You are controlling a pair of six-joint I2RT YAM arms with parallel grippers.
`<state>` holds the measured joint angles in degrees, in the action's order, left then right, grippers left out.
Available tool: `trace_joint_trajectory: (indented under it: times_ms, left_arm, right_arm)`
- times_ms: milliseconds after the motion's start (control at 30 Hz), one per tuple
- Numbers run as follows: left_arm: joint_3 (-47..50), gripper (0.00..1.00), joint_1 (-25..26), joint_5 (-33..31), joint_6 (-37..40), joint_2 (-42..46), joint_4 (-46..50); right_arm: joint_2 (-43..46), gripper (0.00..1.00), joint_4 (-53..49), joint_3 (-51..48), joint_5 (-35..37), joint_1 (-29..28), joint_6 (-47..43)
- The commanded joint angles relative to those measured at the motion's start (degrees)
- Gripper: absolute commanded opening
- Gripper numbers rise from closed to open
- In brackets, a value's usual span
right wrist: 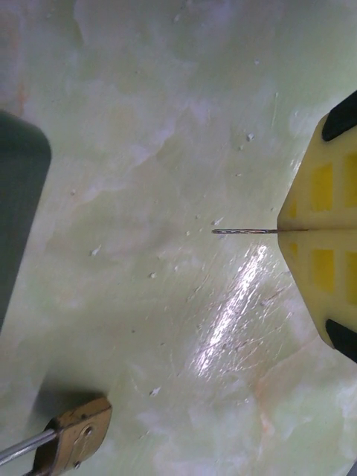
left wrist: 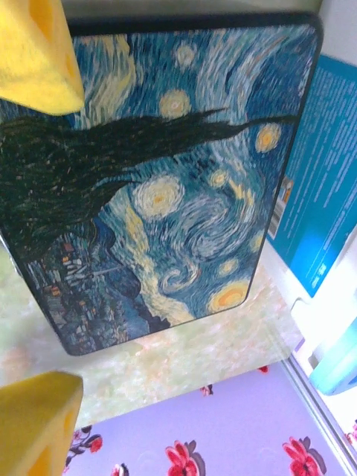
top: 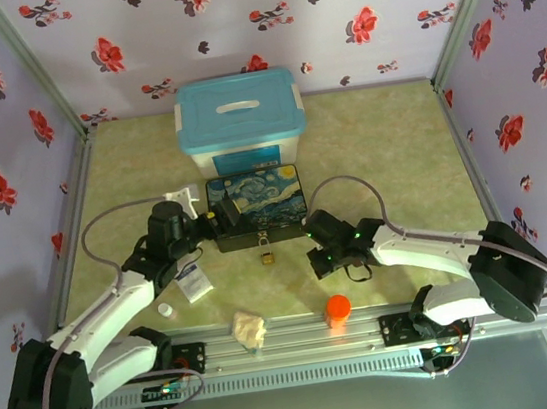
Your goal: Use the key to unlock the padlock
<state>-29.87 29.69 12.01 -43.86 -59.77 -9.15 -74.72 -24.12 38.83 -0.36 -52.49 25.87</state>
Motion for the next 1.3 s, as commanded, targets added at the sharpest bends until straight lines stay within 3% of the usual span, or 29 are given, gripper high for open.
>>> trace_joint_trajectory:
  times_ms: [0, 233, 533, 833, 1033, 1167, 1267]
  left_arm:
    - [0.3, 0.82, 1.3, 4.1, -2.6, -1.8, -4.9]
    - [-4.8, 0.68, 6.5, 4.6, -13.6, -4.5, -2.8]
    - [-13.2, 0.73, 10.1, 1.5, -17.5, -12.2, 3.5]
    - [-13.8, 0.56, 10.1, 1.4, -21.8, -16.4, -2.5]
    - [-15.2, 0.55, 10.2, 0.1, -21.7, -16.0, -1.2]
    - [-15.2, 0.45, 10.5, 0.5, -22.9, -17.5, -0.5]
    - [-13.9, 0.44, 10.7, 0.5, -24.5, -17.6, -2.5]
  right_arm:
    - [3.0, 0.00, 4.5, -0.2, -1.5, 0.3, -0.6]
    - [8.4, 0.00, 11.3, 1.4, 7.5, -0.9, -6.5]
    - [2.6, 0.00, 17.7, 8.5, 21.2, -5.5, -20.3]
    - [-1.3, 0.00, 26.5, 8.5, 23.2, -7.7, -26.3]
    - [-2.9, 0.00, 28.3, 8.4, 23.7, -7.8, -27.1]
    - [-3.6, 0.00, 31.0, 8.9, 22.9, -7.8, -27.2]
    - [-5.3, 0.00, 31.7, 9.8, 23.5, -7.8, -28.1]
